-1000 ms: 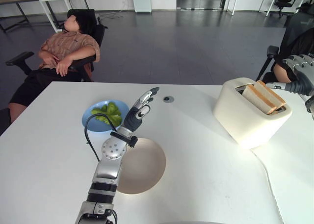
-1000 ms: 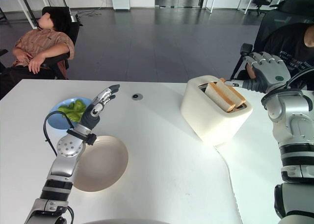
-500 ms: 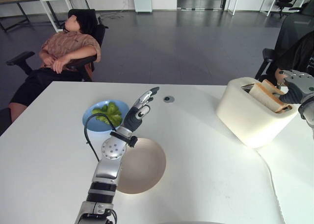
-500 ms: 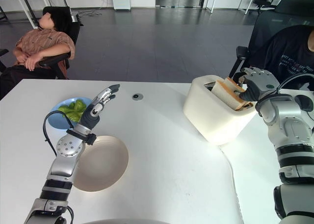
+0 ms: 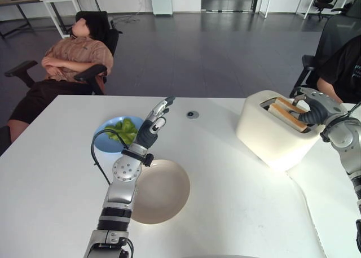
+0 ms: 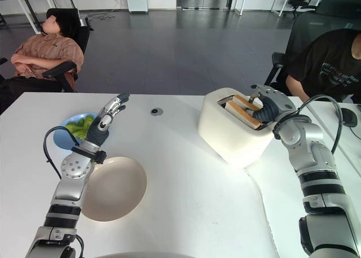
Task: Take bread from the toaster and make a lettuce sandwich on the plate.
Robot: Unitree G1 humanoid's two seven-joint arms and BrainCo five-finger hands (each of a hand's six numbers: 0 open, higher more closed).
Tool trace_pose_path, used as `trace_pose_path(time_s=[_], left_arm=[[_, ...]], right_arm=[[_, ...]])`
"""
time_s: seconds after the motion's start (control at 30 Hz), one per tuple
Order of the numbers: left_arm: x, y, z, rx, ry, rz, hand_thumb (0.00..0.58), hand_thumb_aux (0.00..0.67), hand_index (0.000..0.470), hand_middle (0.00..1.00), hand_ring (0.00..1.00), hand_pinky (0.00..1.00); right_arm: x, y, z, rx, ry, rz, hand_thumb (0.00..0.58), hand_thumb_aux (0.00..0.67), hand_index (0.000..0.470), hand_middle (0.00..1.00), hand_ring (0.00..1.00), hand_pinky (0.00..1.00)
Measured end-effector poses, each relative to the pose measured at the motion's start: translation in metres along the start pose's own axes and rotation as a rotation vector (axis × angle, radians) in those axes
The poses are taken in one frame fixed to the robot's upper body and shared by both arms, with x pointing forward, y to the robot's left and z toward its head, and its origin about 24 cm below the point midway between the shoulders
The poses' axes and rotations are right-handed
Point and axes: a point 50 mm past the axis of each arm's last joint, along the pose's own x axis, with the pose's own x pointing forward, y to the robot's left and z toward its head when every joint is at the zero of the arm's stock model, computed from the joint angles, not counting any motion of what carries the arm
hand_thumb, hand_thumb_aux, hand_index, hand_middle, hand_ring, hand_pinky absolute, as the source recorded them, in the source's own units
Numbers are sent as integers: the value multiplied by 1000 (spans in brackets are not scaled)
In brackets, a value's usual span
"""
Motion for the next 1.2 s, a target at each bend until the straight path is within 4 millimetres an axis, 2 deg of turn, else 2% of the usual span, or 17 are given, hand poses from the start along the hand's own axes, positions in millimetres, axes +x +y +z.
trace_pose_path(time_s=[0.13, 0.23, 0.33, 0.43, 0.53, 0.63, 0.73, 0.77, 0.9, 1.03, 1.2], left_arm=[[0, 0, -1, 0, 2, 0, 0, 0, 0, 0, 0, 0], [0, 0, -1, 1, 2, -1, 0, 0, 0, 0, 0, 0], [3, 5, 1, 26, -7, -4, 0, 0, 0, 0, 0, 0], [4, 9, 2, 64, -8, -11, 0, 0, 0, 0, 0, 0], [7, 25, 10, 187, -17, -11, 0, 0, 0, 0, 0, 0], [9, 50, 14, 412, 17, -14, 0, 0, 0, 0, 0, 0], [17, 100, 25, 721, 77, 38, 0, 0, 0, 0, 0, 0], [17, 113, 28, 798, 100, 57, 0, 0, 0, 0, 0, 0], [18, 152, 32, 1085, 194, 124, 0, 0, 0, 0, 0, 0], [15, 160, 19, 1208, 260, 94, 0, 0, 0, 0, 0, 0], [19, 163, 18, 1230, 264, 96, 0, 0, 0, 0, 0, 0]], right_arm=[[4, -31, 3, -3, -17, -158, 580, 670, 470, 0, 0, 0], [4, -56, 14, -6, -63, -274, 580, 670, 470, 0, 0, 0], [0, -74, 41, 25, -181, -380, 580, 670, 470, 0, 0, 0], [-4, -74, 79, 82, -322, -396, 580, 670, 470, 0, 0, 0], [-8, -52, 129, 216, -497, -279, 580, 670, 470, 0, 0, 0], [-9, -22, 155, 420, -567, -109, 580, 670, 470, 0, 0, 0], [-11, 28, 194, 664, -632, 138, 580, 670, 470, 0, 0, 0], [-12, 37, 203, 715, -638, 186, 580, 670, 470, 0, 0, 0], [-20, 83, 239, 884, -639, 382, 580, 670, 470, 0, 0, 0], [-25, 109, 263, 968, -629, 504, 580, 670, 470, 0, 0, 0], [-35, 141, 284, 1011, -609, 644, 580, 670, 470, 0, 0, 0]])
